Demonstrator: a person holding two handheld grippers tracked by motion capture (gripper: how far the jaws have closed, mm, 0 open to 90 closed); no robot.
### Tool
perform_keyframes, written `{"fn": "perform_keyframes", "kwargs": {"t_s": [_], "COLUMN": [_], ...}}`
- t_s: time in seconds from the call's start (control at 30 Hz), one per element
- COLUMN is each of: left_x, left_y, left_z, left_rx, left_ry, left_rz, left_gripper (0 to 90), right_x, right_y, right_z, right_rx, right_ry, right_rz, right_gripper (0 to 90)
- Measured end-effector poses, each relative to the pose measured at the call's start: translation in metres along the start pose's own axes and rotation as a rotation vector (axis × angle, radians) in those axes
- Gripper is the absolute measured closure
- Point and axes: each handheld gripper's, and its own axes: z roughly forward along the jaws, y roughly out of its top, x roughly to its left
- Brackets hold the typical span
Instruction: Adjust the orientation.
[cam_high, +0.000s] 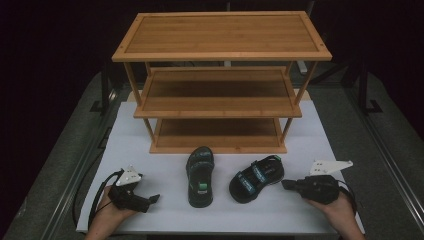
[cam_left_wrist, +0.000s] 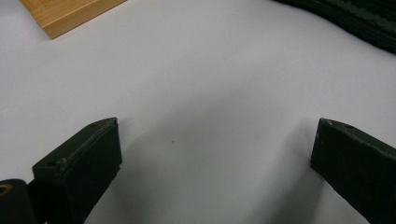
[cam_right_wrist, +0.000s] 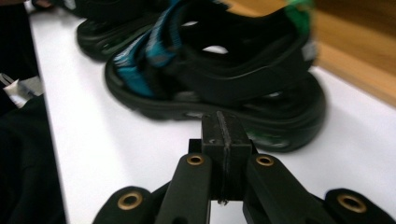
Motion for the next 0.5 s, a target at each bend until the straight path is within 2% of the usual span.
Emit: {"fn": "perform_keyframes", "kwargs": {"t_s": [0.3,0.5], "left_x": [0.0,0.0], "left_y": [0.0,0.0], "left_z": [0.0,0.0], "left_rx": [0.0,0.0], "left_ry": [0.0,0.0], "left_rz": [0.0,0.0], "left_gripper": [1.2,1.2], "right_x": [-0.028,-0.045], "right_y": [0.017,0.031], "right_z": [-0.001,0.004], "right_rx": [-0.012,-0.033], "right_ry": [-0.123,-0.162], "right_rz": [-0.003,-0.002], "right_gripper": [89.4,89.5]}}
